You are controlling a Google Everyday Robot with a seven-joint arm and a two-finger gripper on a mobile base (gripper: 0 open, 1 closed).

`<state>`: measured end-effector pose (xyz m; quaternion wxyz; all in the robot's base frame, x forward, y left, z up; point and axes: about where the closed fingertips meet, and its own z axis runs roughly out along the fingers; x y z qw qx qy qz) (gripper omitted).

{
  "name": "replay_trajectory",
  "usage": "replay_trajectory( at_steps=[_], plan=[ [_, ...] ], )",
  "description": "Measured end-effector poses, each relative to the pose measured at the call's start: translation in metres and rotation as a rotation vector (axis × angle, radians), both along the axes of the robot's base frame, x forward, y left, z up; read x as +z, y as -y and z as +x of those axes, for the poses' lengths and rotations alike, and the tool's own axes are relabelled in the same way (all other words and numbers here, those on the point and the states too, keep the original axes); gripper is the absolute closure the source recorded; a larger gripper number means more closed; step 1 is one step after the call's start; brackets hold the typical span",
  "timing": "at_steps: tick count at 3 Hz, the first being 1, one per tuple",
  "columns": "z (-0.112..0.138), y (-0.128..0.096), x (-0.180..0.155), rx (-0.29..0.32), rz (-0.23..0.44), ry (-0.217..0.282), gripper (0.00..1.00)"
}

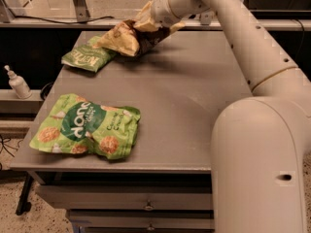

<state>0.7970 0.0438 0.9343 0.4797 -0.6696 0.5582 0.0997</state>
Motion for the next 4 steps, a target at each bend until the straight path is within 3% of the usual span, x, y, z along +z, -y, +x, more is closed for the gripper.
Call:
replay_trajectory(
  at_steps=[2, 3, 4],
  plan=[
    [0.0, 0.002, -0.004, 0.028, -0.01, -0.008, 0.13],
    [-0.001, 0.003, -0.003, 0.031, -0.014, -0.01, 0.0],
    [-0.005, 0.009, 0.011, 0.018, 0.001, 0.001, 0.0]
  ],
)
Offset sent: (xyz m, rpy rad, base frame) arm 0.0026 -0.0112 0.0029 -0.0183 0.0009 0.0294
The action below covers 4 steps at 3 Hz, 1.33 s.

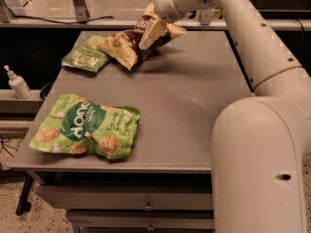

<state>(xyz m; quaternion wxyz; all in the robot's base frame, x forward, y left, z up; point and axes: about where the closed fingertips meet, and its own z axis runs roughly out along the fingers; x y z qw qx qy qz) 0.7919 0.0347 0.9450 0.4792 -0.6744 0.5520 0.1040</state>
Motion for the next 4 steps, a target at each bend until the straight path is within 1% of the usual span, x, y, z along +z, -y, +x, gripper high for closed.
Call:
replay_trajectory(
  at_steps=[1, 2, 3, 4],
  plan=[
    [-0.016, 0.025, 0.024, -0.048, 0.044, 0.002, 0.0],
    [-0.046, 0.064, 0.045, -0.096, 0.084, -0.003, 0.0],
    [-0.083, 0.122, 0.061, -0.186, 0.137, -0.011, 0.0],
    [-0.089, 0.145, 0.055, -0.219, 0.133, -0.019, 0.0]
  ],
)
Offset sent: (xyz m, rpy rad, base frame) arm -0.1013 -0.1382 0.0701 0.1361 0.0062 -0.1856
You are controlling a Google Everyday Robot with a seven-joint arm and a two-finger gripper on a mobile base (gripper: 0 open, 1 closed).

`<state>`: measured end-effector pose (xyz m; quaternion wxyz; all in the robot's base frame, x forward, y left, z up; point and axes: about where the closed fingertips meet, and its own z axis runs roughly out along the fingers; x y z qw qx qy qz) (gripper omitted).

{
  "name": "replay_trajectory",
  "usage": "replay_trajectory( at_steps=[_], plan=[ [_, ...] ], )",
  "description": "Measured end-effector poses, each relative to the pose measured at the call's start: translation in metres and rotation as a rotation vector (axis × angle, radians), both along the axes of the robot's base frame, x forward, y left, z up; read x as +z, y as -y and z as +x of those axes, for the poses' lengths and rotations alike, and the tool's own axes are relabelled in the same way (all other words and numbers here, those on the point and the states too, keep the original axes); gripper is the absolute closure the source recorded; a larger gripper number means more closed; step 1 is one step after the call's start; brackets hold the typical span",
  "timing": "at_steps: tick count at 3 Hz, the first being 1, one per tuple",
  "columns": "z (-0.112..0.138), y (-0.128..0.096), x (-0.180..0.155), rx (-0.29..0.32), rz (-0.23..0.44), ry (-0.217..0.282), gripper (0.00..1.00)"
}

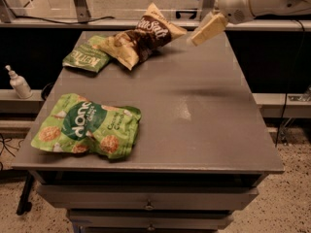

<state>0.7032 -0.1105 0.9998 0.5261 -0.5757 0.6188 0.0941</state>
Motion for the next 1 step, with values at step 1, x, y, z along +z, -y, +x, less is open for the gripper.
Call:
replay_trajectory(
  at_steps=[1],
  plan=[
    [0.0004, -0.0025, -0.0002, 0.004, 0.0, 0.0, 0.0]
  ],
)
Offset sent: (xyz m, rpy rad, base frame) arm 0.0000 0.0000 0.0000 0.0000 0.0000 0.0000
